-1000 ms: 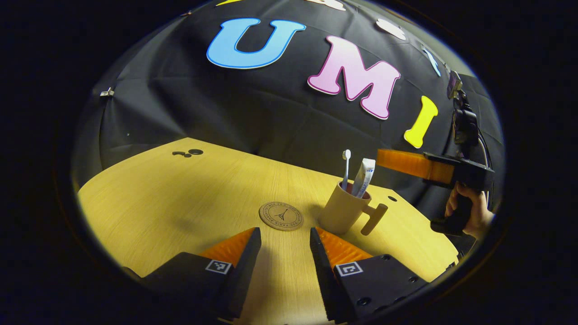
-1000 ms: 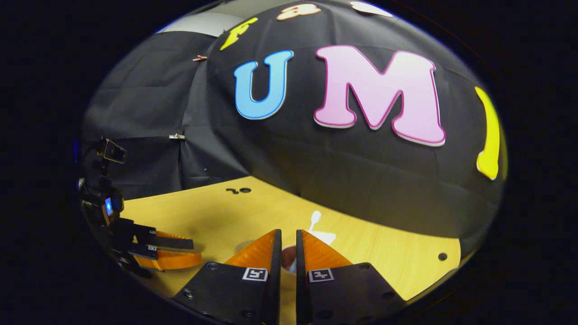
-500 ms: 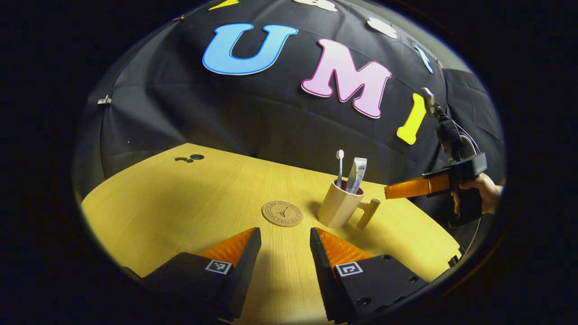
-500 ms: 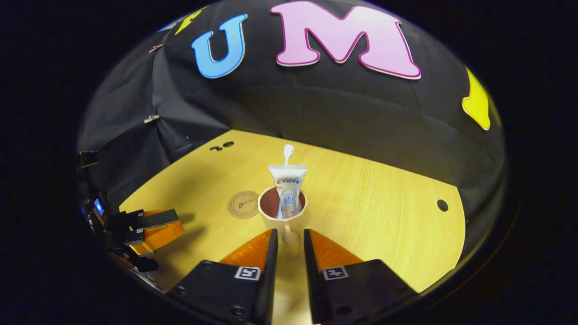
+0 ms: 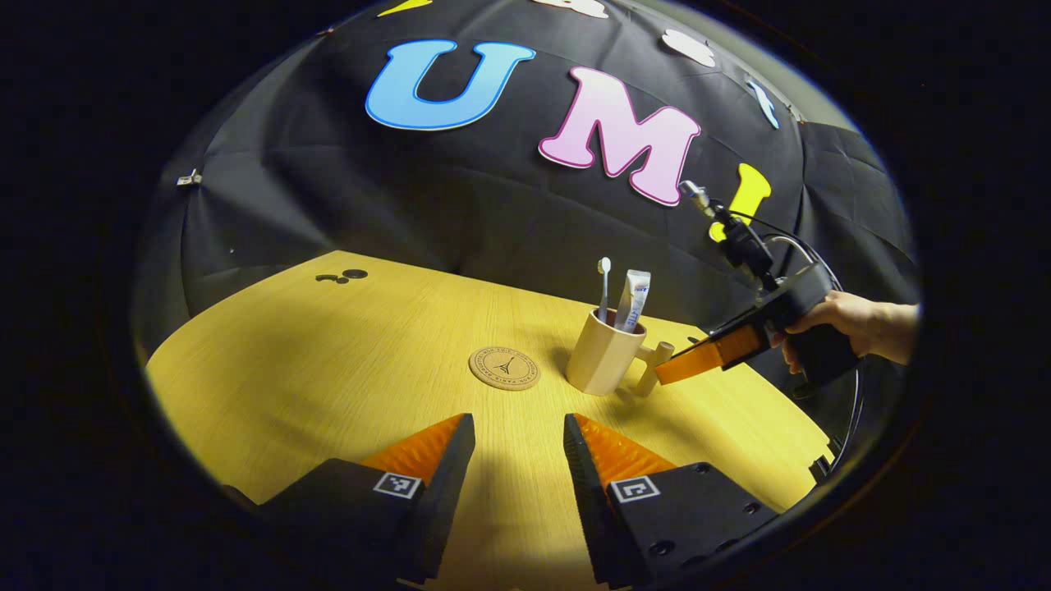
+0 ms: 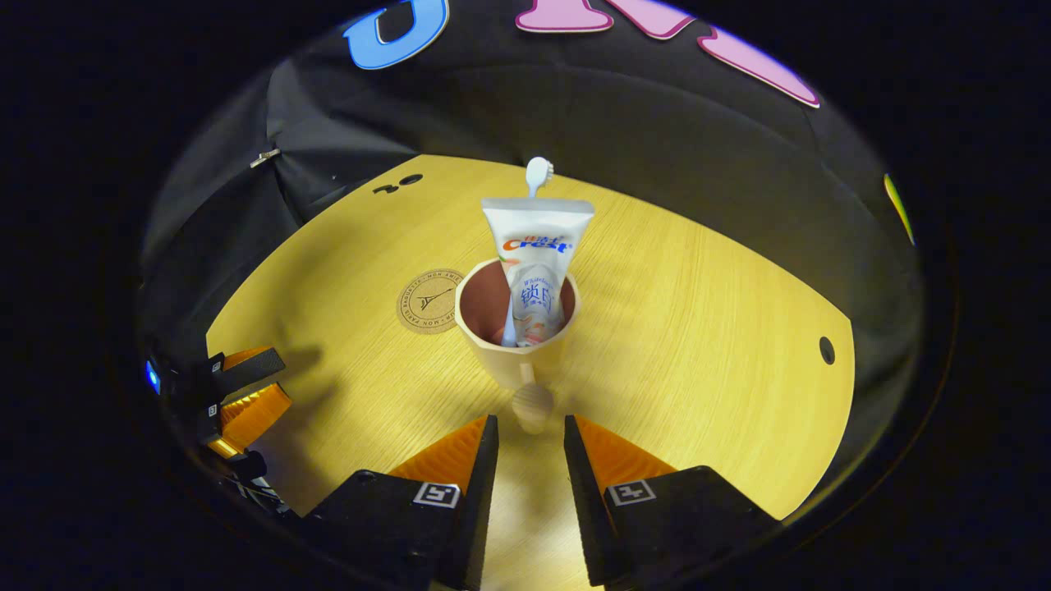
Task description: Put the toothbrush and toothpaste on the desktop into the cup, then pick up the cup and place it on the coaster on the desktop.
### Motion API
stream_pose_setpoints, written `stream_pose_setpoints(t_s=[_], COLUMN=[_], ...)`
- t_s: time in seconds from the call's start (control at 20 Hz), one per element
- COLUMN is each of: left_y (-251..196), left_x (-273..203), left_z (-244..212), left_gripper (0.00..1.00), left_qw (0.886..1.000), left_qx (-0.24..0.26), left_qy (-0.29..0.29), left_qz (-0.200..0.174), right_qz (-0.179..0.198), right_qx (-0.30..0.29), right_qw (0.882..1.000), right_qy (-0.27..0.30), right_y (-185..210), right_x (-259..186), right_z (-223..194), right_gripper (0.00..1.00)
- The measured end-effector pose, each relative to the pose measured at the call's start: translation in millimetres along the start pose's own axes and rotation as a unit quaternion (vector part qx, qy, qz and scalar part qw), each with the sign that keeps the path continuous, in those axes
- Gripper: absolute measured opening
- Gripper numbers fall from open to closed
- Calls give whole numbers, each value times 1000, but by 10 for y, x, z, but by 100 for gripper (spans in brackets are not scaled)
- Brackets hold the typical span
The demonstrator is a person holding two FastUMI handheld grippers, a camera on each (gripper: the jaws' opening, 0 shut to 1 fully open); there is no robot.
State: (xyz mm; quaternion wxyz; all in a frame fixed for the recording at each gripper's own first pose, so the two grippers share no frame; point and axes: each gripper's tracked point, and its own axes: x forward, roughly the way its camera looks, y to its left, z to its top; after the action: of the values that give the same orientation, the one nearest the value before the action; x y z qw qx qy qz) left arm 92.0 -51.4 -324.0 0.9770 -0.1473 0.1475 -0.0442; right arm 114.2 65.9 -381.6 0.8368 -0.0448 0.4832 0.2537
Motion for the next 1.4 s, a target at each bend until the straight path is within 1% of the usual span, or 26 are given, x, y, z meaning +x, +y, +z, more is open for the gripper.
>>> stream_pose_setpoints(t_s=[0.25,0.35,0.45,0.6,0.85,0.9,0.95,1.1,1.15,1.2,1.25,1.3,1.35,1.4], left_y=[53,83,99,98,71,68,69,83,88,101,115,121,133,153], left_x=[-33,-138,-137,-123,-99,-97,-94,-89,-86,-79,-82,-84,-94,-101], left_z=[-53,-59,-65,-88,-112,-122,-113,-100,-93,-112,-106,-98,-88,-91], left_gripper=[69,69,69,69,69,69,69,69,69,69,69,69,69,69], left_qw=[1000,1000,1000,1000,1000,1000,1000,1000,1000,999,999,999,999,999], left_qx=[5,2,-2,-5,-7,-9,-13,-27,-30,-32,-34,-35,-36,-35], left_qy=[2,3,5,7,11,11,11,8,8,9,9,8,7,7], left_qz=[5,5,6,5,-1,-2,-2,-1,0,1,2,2,3,4], right_qz=[0,4,5,7,-3,-5,-6,-6,-5,-5,-5,-5,-4,-5], right_qx=[-23,-25,-34,-40,-47,-46,-44,-43,-39,-36,-42,-50,-55,-58], right_qw=[999,998,996,995,991,990,990,987,986,986,986,986,986,986], right_qy=[35,52,77,96,126,131,136,154,162,162,162,160,158,156], right_y=[-8,-14,-24,-10,-17,-19,-15,-19,2,0,-5,-8,1,1], right_x=[316,420,513,579,630,644,658,693,687,698,690,681,672,676], right_z=[81,70,36,8,-7,-8,-4,-5,-27,-30,-23,-17,-10,-2], right_gripper=[50,49,50,49,50,53,50,49,42,31,34,33,28,33])
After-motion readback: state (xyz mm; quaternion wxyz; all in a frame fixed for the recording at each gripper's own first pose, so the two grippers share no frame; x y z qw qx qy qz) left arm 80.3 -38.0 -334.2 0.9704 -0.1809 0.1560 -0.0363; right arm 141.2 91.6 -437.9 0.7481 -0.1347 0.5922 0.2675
